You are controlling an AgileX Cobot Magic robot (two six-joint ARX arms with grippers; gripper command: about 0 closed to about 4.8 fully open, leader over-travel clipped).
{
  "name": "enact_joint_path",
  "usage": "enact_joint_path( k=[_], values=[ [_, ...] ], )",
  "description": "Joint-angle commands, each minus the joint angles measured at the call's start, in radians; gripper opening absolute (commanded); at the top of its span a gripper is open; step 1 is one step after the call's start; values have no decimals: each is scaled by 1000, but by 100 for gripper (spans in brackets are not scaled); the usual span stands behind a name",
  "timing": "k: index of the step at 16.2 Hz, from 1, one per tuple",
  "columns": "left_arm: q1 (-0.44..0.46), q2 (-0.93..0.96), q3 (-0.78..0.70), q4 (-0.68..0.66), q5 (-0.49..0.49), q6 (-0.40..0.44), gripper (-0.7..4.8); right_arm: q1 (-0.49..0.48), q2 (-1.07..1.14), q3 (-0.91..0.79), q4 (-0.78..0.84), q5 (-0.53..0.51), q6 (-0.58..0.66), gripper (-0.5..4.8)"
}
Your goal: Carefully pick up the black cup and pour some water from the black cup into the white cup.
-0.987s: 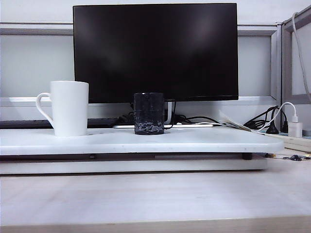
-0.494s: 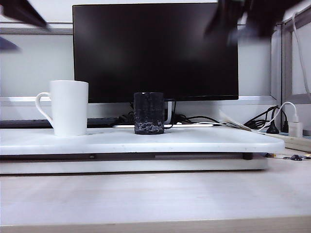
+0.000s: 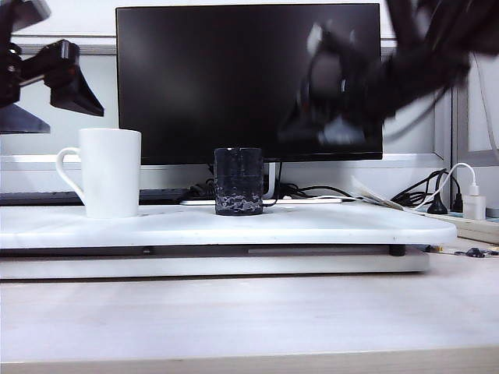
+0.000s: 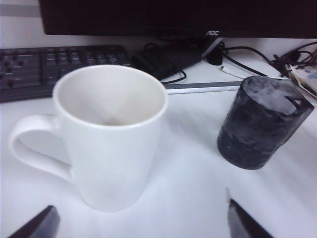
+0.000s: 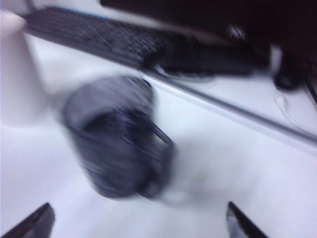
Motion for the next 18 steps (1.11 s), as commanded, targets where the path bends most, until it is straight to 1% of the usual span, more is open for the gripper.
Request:
enact_joint_path(
  k=[1,2,3,6,7,9,14,15,16,18],
  values=[
    [1,40,5,134,-61,8,479,-1,79,36,74,-2,1,436],
    [1,58,9,145,-56,6,479,0,108,48,87,-2,1,436],
    [-1,79,10,158,-7,3,479,0,167,86,100,-2,2,436],
    [-25,81,11,176,-9,5,479,2,216,131,134,8,0,431],
    [-25,81,11,179,-9,34,479,2,233,137,183,35,1,431],
    [-24,81,11,186,-10,37,479,2,261,146,234,54,1,431],
    [-24,81,11,184,-16,37,479,16,347,197,233,61,5,426],
    [-24,81,11,184,-16,37,479,17,357,198,233,69,5,367],
    [-24,81,11,184,-16,37,479,17,358,198,233,69,5,331],
    [-24,81,11,185,-16,37,479,17,359,198,233,69,5,120]
  ],
)
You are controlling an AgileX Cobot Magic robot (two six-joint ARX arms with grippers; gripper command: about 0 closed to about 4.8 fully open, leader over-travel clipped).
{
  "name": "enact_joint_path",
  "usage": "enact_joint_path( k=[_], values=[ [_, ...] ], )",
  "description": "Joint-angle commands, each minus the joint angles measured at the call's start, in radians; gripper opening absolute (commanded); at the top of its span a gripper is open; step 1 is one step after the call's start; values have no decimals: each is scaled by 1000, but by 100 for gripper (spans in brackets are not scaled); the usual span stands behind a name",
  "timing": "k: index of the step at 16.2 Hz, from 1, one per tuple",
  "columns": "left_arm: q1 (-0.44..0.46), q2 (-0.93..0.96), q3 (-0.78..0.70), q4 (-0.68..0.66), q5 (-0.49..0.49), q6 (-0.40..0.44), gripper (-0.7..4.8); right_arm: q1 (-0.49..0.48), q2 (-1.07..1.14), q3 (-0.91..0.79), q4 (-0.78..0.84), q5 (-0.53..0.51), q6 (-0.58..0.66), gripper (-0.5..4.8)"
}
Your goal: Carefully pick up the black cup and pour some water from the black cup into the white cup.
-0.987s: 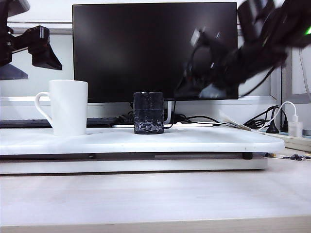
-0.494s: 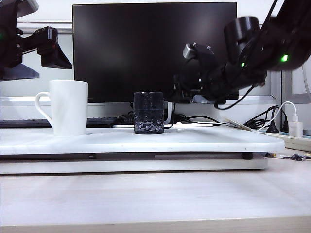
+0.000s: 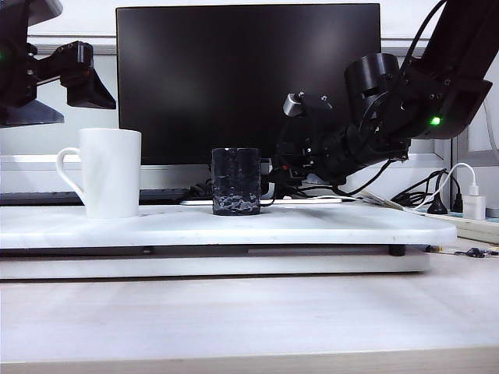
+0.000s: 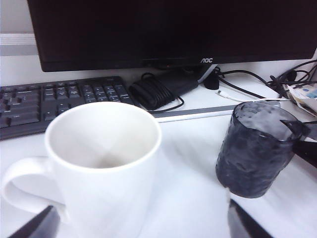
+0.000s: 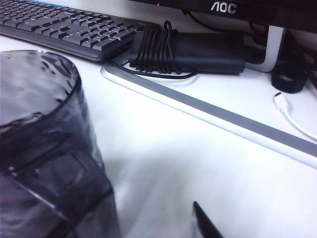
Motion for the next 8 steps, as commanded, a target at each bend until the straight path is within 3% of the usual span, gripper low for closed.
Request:
enact_joint_path(
  k=[1,2,5,8],
  values=[
    [1,-2,3,13,2,3,479,2,-2,5,18,2,3,79],
    [1,-2,3,13,3,3,479,2,-2,5,17,2,4,34],
    [1,-2,3,13,2,3,479,2,-2,5,16,6,4,-6],
    [1,-2,3,13,2,3,479,1,-2,5,16,10,4,-6]
  ],
)
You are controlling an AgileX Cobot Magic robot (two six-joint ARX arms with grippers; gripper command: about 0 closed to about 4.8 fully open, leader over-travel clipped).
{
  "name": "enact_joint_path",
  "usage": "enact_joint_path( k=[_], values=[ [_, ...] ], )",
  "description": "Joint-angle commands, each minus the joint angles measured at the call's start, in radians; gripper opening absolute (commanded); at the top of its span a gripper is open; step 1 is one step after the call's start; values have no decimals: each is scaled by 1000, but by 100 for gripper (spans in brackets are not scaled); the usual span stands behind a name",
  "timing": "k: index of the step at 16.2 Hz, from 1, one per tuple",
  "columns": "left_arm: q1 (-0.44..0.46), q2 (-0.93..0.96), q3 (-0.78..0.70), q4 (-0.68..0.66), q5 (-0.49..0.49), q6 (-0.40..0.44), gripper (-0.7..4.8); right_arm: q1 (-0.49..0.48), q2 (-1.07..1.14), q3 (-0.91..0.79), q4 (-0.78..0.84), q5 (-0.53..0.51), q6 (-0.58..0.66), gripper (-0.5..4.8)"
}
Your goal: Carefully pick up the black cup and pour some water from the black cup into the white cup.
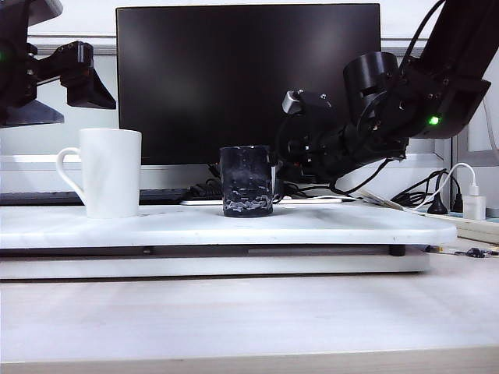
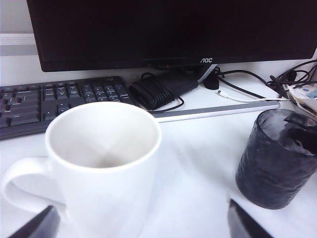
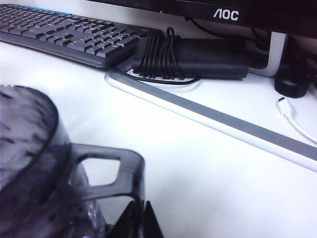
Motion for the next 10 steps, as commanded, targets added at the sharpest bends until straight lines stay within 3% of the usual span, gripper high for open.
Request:
enact_joint_path(
  k=[1,10],
  values=[
    [1,-2,3,13,2,3,479,0,-2,3,7,8,-7,-6],
    [1,-2,3,13,11,3,479,16,-88,110,-87,-61,31,-6]
  ],
)
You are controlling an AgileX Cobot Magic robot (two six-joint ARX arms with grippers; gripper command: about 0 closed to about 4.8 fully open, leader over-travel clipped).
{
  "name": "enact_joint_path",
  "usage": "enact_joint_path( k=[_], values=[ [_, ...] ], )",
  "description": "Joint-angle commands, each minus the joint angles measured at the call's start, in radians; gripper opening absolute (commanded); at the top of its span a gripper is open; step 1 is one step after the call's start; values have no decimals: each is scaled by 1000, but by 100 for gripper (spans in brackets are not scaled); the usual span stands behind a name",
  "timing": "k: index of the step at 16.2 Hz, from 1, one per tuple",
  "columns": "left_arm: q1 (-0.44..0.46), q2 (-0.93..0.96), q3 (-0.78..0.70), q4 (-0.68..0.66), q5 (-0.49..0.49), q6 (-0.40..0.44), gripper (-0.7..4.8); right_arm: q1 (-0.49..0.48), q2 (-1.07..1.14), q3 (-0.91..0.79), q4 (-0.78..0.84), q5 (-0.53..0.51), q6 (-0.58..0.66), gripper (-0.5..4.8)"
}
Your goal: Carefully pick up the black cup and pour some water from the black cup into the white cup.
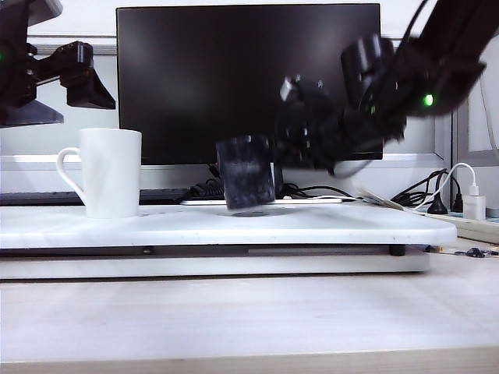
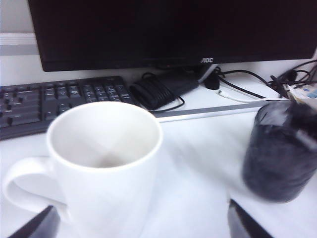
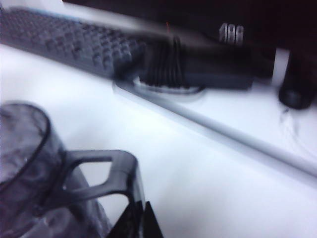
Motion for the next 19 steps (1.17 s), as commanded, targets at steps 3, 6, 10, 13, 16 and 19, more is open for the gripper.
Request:
enact_joint_path(
  k=[3,6,10,13,16,19],
  values=[
    [1,-4,3,8,50,-1,479,28,-48,147,-30,-40,51,-6],
    [2,-10,3,5,59,0,479,35,-47,266,-101,-36,41,-6],
    [21,-14,18,13,59,4,479,58,4,443,-185,-43,42,-6],
    [27,-16,79,5,51,3,479,91,115,583,-246,-55,41,-6],
    [27,-16,192,-141,60,49,479,114,187,655,-262,-55,41,-6],
    [27,-16,216,-216,58,57,479,129,239,721,-314,-51,-8,-6]
  ],
)
